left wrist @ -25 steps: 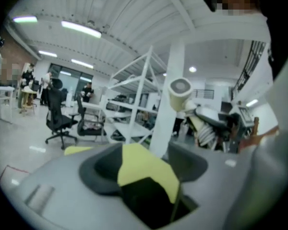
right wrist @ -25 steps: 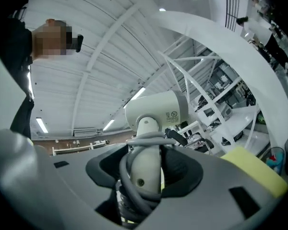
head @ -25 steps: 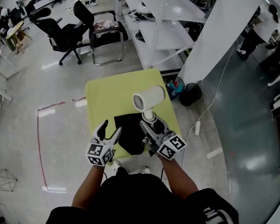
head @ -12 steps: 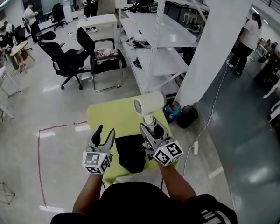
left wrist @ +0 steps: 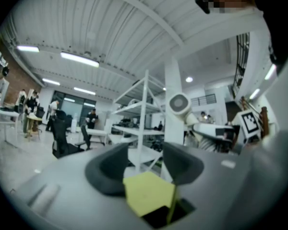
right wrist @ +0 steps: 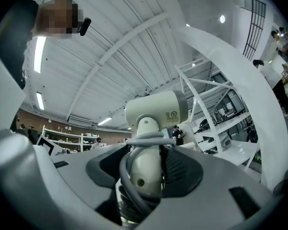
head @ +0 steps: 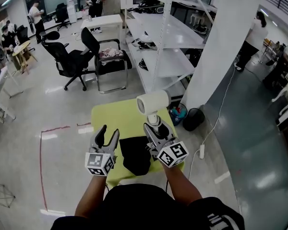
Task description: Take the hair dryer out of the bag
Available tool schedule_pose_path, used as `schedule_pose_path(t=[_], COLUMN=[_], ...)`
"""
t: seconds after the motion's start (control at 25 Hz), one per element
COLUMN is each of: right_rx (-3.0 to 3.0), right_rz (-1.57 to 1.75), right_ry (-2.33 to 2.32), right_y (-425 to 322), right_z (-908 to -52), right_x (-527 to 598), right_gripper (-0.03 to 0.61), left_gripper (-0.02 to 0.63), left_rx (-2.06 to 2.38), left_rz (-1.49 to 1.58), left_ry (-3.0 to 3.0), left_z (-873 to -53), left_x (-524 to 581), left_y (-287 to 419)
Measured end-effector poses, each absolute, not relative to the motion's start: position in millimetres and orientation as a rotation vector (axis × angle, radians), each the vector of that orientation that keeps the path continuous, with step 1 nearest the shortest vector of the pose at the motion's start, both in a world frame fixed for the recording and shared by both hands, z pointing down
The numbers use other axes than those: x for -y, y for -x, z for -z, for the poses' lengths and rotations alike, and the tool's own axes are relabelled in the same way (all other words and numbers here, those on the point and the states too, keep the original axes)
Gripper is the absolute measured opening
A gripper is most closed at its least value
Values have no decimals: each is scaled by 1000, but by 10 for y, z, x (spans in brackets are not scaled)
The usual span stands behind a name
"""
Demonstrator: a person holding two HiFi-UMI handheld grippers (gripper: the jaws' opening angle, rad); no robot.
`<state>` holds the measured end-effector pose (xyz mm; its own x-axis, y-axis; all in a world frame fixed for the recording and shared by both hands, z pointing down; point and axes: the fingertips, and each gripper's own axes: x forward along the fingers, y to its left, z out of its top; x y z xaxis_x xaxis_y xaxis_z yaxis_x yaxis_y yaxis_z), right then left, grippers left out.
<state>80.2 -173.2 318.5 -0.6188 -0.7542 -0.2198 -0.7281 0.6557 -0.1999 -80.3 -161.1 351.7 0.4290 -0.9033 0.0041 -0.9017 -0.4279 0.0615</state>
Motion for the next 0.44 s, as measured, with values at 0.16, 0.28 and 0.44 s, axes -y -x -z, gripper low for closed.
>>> schedule_pose_path(t=[0.16,0.28,0.44], right_rx=[-2594,-2595,-2598], right_rz=[134,135,140], right_ry=[1199,1196,1189], right_y=[-785,-780,-784], right_z=[-3215,-3225,-3202], right_x=[1692,1674,1671], right_gripper=[202,202,202], left_gripper=[232,232,232], left_rx=[1653,1658,1667], left_rz=[53,54,54], left_ry=[-2613,-2610,-2609], left_z=[-3502,-3502,-3467], left_x=[1546,1523,1511], left_y=[818,824,811])
